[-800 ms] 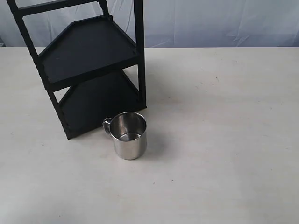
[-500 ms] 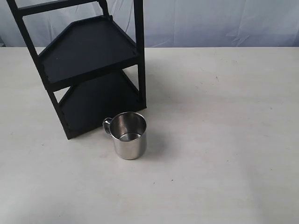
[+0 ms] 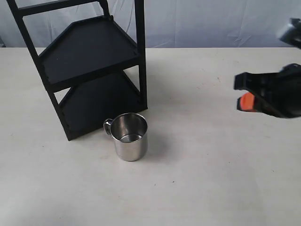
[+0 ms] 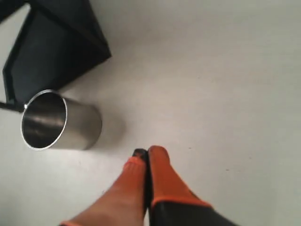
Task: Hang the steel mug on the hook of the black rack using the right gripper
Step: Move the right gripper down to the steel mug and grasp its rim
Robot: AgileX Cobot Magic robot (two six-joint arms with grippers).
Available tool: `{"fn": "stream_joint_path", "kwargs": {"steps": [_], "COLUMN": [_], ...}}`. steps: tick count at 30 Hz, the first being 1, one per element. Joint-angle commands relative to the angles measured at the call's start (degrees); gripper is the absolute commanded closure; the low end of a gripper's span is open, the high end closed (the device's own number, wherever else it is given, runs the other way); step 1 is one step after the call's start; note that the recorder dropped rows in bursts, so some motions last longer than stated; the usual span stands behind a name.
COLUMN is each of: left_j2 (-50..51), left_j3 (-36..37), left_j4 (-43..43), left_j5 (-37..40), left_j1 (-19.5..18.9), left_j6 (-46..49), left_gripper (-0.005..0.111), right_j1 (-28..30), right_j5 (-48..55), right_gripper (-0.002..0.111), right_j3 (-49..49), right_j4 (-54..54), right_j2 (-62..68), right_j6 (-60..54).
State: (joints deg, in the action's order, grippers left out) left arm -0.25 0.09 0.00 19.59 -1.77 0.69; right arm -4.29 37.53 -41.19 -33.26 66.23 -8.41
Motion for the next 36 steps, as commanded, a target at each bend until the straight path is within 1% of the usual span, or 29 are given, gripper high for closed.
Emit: {"fn": "stream_joint_path", "kwargs": {"steps": [1, 4, 5, 6, 8, 11, 17, 23, 25, 27, 28, 31, 32, 36], "left_j2": [0.2, 0.2, 0.2, 0.2, 0.2, 0.2, 0.2, 0.2, 0.2, 0.2, 0.2, 0.2, 0.2, 0.2], "left_j3": [-0.1, -0.1, -0.1, -0.1, -0.1, -0.1, -0.1, -0.1, -0.1, -0.1, -0.1, -0.1, -0.1, -0.1], "left_j4": [0.0, 0.0, 0.0, 0.0, 0.0, 0.0, 0.0, 0.0, 0.0, 0.0, 0.0, 0.0, 0.0, 0.0], "left_j5": [-0.8, -0.8, -0.8, -0.8, -0.8, -0.8, -0.8, -0.8, -0.8, -0.8, -0.8, -0.8, -0.8, -0.8], "left_j1": [0.3, 0.3, 0.3, 0.3, 0.3, 0.3, 0.3, 0.3, 0.3, 0.3, 0.3, 0.3, 0.3, 0.3], "left_j6": [-0.3, -0.3, -0.3, -0.3, -0.3, -0.3, -0.3, -0.3, -0.3, -0.3, -0.3, -0.3, -0.3, -0.3], "left_gripper": [0.107, 0.107, 0.107, 0.107, 0.107, 0.107, 0.107, 0.107, 0.107, 0.107, 0.107, 0.107, 0.107, 0.107], "right_j1": [-4.8, -9.3, -10.1, -10.8, -11.9, -13.1, -15.8, -18.6, -18.6, -18.6, -18.6, -18.6, -18.6, -18.4], "right_j5": [7.2, 8.8, 8.8, 8.8, 8.8, 9.5, 8.5, 2.7, 1.8, 1.5, 1.4, 1.1, 1.9, 8.1], "right_gripper": [0.090, 0.043, 0.038, 0.037, 0.041, 0.048, 0.048, 0.048, 0.050, 0.063, 0.073, 0.109, 0.108, 0.109], "right_j3": [-14.2, -21.4, -22.7, -23.8, -25.4, -26.6, -27.7, -27.7, -27.7, -27.7, -27.7, -27.7, -27.7, -27.7], "right_j4": [-6.6, -6.2, -5.7, -4.9, -4.3, -6.3, -7.0, -7.1, -7.5, -8.3, -8.2, -7.9, -7.9, -8.0], "right_j2": [18.6, 27.6, 29.4, 30.9, 33.9, 37.1, 40.6, 44.3, 45.3, 46.4, 46.9, 47.8, 47.8, 47.7], "right_j6": [-11.3, -10.8, -9.9, -8.5, -6.9, -6.8, -6.8, -6.8, -6.8, -6.8, -6.8, -7.8, -8.5, -12.5]}}
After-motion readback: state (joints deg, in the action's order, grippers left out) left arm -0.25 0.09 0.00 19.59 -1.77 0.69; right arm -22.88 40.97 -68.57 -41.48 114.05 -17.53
